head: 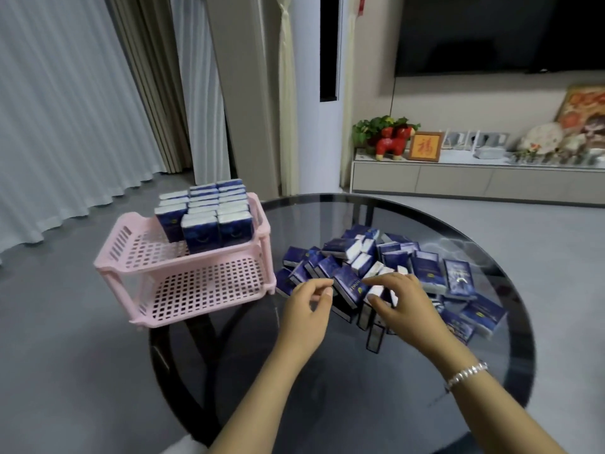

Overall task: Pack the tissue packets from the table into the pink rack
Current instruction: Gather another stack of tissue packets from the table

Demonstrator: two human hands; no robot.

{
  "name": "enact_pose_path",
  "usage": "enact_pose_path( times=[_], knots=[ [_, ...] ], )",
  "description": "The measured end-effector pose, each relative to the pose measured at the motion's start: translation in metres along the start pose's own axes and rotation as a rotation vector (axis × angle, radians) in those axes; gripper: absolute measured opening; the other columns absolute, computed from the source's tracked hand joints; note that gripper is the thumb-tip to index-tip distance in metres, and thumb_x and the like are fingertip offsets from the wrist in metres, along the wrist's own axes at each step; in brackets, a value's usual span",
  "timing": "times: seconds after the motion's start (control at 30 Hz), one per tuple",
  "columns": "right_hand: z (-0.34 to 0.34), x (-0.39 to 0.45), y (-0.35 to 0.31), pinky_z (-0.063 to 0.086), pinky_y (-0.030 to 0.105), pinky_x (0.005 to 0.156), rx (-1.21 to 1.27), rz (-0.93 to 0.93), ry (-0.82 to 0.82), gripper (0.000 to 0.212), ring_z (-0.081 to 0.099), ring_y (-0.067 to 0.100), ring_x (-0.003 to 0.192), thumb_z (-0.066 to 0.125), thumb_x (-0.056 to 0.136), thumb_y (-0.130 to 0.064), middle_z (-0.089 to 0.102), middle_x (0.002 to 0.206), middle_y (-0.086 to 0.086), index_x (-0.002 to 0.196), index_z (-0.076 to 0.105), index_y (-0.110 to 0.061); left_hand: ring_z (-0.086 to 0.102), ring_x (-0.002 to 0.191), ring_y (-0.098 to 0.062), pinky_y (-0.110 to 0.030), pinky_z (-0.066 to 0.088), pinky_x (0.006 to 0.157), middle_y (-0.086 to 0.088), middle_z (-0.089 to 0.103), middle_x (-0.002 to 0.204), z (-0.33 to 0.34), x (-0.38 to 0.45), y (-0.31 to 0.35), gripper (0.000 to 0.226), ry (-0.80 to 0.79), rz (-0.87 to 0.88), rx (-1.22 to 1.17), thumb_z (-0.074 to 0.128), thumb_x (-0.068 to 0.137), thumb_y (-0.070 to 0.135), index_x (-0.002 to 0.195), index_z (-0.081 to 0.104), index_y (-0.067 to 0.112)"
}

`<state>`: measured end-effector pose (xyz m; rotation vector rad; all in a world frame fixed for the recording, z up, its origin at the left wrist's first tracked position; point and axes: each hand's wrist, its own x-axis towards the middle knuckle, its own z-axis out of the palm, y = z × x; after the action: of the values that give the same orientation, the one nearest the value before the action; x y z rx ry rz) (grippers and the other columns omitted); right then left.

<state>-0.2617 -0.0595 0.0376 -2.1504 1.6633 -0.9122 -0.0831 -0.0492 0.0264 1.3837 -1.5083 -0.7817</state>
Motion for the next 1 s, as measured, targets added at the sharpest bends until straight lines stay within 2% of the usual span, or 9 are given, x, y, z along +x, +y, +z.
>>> enact_pose_path(
  times=[0.13, 0.23, 0.33, 0.43, 0.6, 0.7, 0.8, 0.9, 1.0],
  knots=[
    [0.001, -0.027, 0.028, 0.029, 0.02, 0.088, 0.025, 0.076, 0.063, 0.027, 0.038, 0.008, 0.103, 0.06, 0.089, -0.023, 0.05, 0.105, -0.01, 0.115, 0.062, -0.024, 0.056, 0.093, 0.003, -0.001, 0.04, 0.077, 0.005, 0.052, 0.116, 0.035, -0.012, -0.004, 0.023, -0.117, -0.082, -0.042, 0.054, 0.095, 0.024, 0.116, 0.062, 0.023],
    [0.004, -0.039, 0.041, 0.035, 0.019, 0.088, 0.048, 0.099, 0.117, 0.027, 0.043, 0.011, 0.107, 0.06, 0.089, -0.019, 0.046, 0.106, -0.012, 0.116, 0.063, -0.021, 0.055, 0.106, -0.005, -0.015, 0.044, 0.089, 0.006, 0.046, 0.121, 0.053, -0.018, -0.008, 0.029, -0.208, -0.129, -0.07, 0.061, 0.091, 0.03, 0.12, 0.057, 0.033],
    [0.005, -0.044, 0.05, 0.039, 0.007, 0.077, 0.142, 0.126, 0.165, 0.03, 0.051, 0.007, 0.097, 0.059, 0.089, -0.013, 0.049, 0.113, -0.011, 0.118, 0.061, -0.023, 0.052, 0.103, 0.0, -0.005, 0.04, 0.079, 0.011, 0.045, 0.117, 0.066, -0.023, -0.009, 0.048, -0.187, -0.132, -0.07, 0.074, 0.08, 0.03, 0.123, 0.054, 0.036],
    [0.008, -0.046, 0.054, 0.043, 0.012, 0.085, 0.207, 0.133, 0.21, 0.032, 0.053, 0.005, 0.106, 0.059, 0.088, -0.007, 0.053, 0.121, -0.009, 0.116, 0.063, -0.021, 0.048, 0.1, 0.006, 0.001, 0.037, 0.077, 0.017, 0.044, 0.114, 0.075, -0.024, -0.01, 0.059, -0.115, -0.081, -0.046, 0.081, 0.072, 0.027, 0.122, 0.052, 0.034],
    [0.011, -0.046, 0.055, 0.043, 0.032, 0.095, 0.138, 0.136, 0.304, 0.033, 0.043, 0.013, 0.112, 0.065, 0.084, -0.011, 0.055, 0.118, -0.005, 0.116, 0.065, -0.02, 0.059, 0.091, -0.007, -0.016, 0.047, 0.077, 0.013, 0.059, 0.1, 0.073, -0.021, -0.015, 0.041, -0.013, -0.107, -0.152, 0.07, 0.082, 0.009, 0.104, 0.054, 0.039],
    [0.014, -0.043, 0.054, 0.041, 0.034, 0.097, 0.14, 0.223, 0.217, 0.037, 0.035, 0.012, 0.116, 0.066, 0.084, -0.027, 0.048, 0.121, -0.003, 0.121, 0.06, -0.029, 0.062, 0.093, -0.011, -0.012, 0.049, 0.073, 0.004, 0.064, 0.101, 0.062, -0.019, -0.021, 0.035, -0.014, -0.146, -0.211, 0.068, 0.084, 0.011, 0.101, 0.058, 0.04],
    [0.021, -0.037, 0.05, 0.036, 0.03, 0.101, 0.137, 0.271, 0.189, 0.042, 0.034, 0.017, 0.123, 0.068, 0.081, -0.036, 0.046, 0.125, 0.001, 0.121, 0.06, -0.026, 0.063, 0.09, -0.004, -0.013, 0.05, 0.074, 0.005, 0.068, 0.098, 0.051, -0.017, -0.027, 0.027, -0.014, -0.228, -0.339, 0.066, 0.086, 0.008, 0.097, 0.063, 0.033],
    [0.026, -0.029, 0.043, 0.039, 0.028, 0.092, 0.061, 0.3, 0.221, 0.047, 0.042, 0.021, 0.12, 0.07, 0.078, -0.043, 0.048, 0.124, 0.004, 0.119, 0.059, -0.021, 0.066, 0.087, -0.009, -0.014, 0.052, 0.072, -0.006, 0.071, 0.103, 0.043, -0.017, -0.034, 0.017, -0.008, -0.349, -0.506, 0.063, 0.088, 0.007, 0.101, 0.066, 0.016],
    [0.024, -0.02, 0.037, 0.044, 0.03, 0.072, -0.024, 0.345, 0.224, 0.041, 0.05, 0.023, 0.108, 0.069, 0.078, -0.044, 0.051, 0.119, 0.003, 0.11, 0.056, -0.021, 0.067, 0.09, -0.016, -0.026, 0.054, 0.082, -0.011, 0.071, 0.107, 0.038, -0.018, -0.039, 0.016, -0.003, -0.407, -0.558, 0.063, 0.089, 0.01, 0.105, 0.066, 0.011]
  ],
)
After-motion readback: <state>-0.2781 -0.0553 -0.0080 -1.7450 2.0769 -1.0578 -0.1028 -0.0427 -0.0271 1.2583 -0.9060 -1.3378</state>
